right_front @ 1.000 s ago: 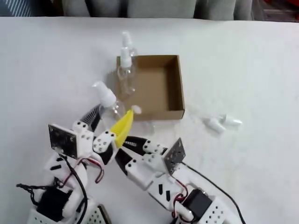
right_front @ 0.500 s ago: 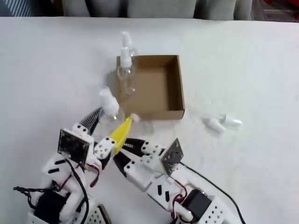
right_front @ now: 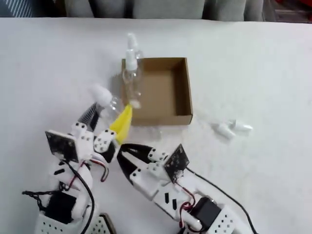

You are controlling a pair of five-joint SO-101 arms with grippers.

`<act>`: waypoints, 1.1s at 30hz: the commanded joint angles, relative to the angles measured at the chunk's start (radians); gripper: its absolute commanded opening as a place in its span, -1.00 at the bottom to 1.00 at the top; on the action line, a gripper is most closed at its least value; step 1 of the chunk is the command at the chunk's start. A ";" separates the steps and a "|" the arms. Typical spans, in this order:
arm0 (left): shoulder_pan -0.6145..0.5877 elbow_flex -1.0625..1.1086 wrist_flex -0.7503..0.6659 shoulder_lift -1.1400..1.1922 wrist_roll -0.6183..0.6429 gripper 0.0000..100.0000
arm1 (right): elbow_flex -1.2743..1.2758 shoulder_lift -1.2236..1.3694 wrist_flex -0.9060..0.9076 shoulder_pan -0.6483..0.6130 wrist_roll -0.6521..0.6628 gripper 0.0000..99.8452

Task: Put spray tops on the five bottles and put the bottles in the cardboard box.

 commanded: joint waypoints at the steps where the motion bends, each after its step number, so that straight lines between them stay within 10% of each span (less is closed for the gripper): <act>1: -0.022 -0.046 -0.052 -0.008 0.028 -0.96 | 0.008 -0.004 0.004 -0.010 0.023 -0.97; 14: 0.122 -0.275 0.342 -0.010 0.023 -0.96 | 0.008 0.004 -0.004 0.024 0.029 -0.97; 27: 0.124 -0.262 0.399 -0.010 -0.092 -0.96 | 0.008 -0.004 -0.007 0.094 0.034 -0.97; 33: 0.091 -0.091 0.178 -0.008 -0.094 -0.96 | 0.008 -0.004 0.031 0.101 0.035 -0.97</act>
